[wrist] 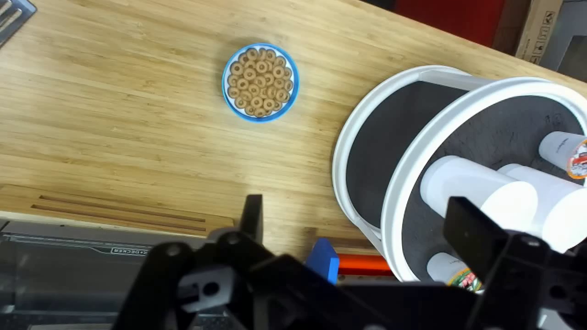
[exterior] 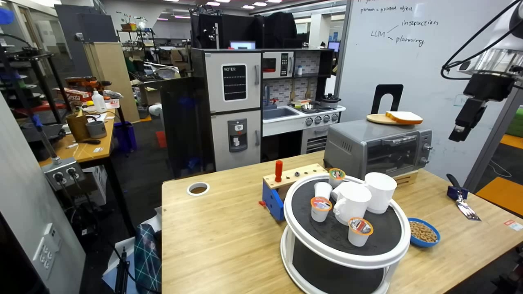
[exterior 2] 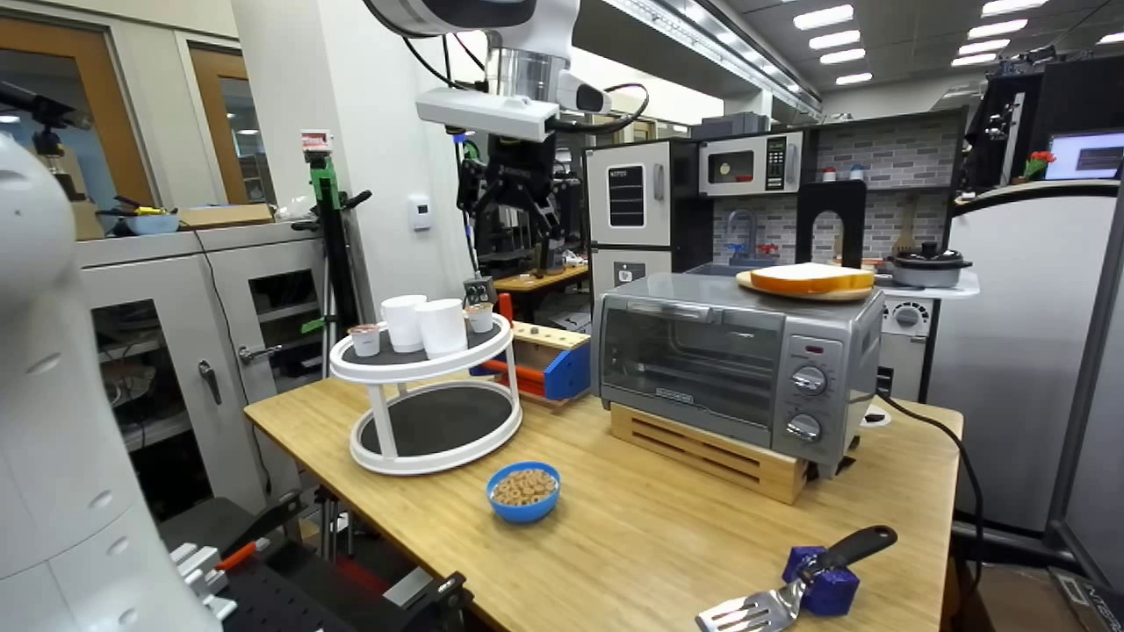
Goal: Open the oven door, place the mug on the right inside the oven
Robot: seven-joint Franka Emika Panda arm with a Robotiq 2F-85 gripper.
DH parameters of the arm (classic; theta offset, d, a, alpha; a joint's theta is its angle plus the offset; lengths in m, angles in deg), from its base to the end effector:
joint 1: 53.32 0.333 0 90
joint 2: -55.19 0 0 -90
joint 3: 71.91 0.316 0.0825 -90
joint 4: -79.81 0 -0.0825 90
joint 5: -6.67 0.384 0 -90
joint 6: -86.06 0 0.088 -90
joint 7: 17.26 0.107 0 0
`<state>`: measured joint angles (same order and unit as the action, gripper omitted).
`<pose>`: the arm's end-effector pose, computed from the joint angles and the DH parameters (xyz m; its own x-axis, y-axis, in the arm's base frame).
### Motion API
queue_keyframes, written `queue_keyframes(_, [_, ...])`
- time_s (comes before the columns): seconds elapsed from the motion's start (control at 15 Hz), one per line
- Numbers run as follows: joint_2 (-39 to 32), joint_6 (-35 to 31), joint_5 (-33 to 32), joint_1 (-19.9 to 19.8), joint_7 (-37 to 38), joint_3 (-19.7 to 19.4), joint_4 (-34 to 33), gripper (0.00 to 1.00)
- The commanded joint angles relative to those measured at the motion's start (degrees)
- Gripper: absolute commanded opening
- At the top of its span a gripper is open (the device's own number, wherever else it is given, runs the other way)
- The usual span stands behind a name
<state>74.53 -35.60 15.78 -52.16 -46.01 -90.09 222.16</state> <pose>0.4104 -0.1183 0.4036 0.9895 0.1288 0.0654 0.1405 -0.9631 -0.2296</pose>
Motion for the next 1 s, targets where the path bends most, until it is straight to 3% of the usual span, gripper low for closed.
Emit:
queue_keyframes(0.0, [-3.02, -0.35, 1.59, -0.94, 1.11, 2.55, -2.64, 1.0])
queue_keyframes(0.27, [-11.53, -0.87, -0.04, -1.97, 10.15, 5.57, -10.96, 1.0])
queue_keyframes(0.6, [-21.51, 0.94, -1.12, -4.58, 17.19, 6.48, -20.78, 1.0])
queue_keyframes(0.67, [-19.08, -1.61, -0.62, -4.65, 14.83, 7.03, -17.47, 1.0])
queue_keyframes(0.93, [-21.52, -0.91, -0.73, -5.36, 16.24, 7.32, -19.89, 1.0])
